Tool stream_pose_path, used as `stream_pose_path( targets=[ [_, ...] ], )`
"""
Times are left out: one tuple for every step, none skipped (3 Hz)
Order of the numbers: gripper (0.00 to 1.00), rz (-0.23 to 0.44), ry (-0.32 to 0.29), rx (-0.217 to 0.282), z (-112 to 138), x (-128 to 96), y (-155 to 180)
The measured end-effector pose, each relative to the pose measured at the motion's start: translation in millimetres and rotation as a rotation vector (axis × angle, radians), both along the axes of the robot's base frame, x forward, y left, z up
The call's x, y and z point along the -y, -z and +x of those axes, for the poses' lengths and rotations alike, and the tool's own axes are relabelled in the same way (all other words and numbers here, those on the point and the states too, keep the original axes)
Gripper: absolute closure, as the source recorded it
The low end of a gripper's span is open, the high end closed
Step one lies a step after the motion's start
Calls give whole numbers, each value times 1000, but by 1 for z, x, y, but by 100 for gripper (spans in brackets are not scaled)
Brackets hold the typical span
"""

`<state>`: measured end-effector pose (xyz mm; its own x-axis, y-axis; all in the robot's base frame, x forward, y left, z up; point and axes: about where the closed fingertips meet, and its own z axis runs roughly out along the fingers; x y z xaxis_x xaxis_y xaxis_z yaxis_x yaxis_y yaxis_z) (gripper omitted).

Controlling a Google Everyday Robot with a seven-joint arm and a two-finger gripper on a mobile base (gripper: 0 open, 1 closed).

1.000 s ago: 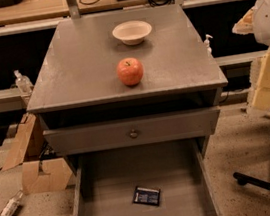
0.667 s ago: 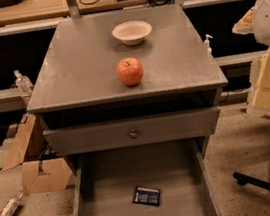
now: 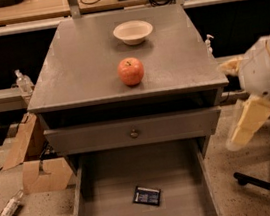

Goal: Pick rxbar blueberry from middle drawer and place on counter

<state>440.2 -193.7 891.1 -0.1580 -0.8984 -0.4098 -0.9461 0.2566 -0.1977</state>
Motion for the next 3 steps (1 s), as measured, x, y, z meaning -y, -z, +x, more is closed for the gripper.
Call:
stream_pose_path(
  targets=[
    [0, 197, -22, 12, 2, -23, 60],
    [0, 401, 10, 73, 6, -44, 112],
    [0, 490, 34, 79, 4, -59, 152]
  ],
)
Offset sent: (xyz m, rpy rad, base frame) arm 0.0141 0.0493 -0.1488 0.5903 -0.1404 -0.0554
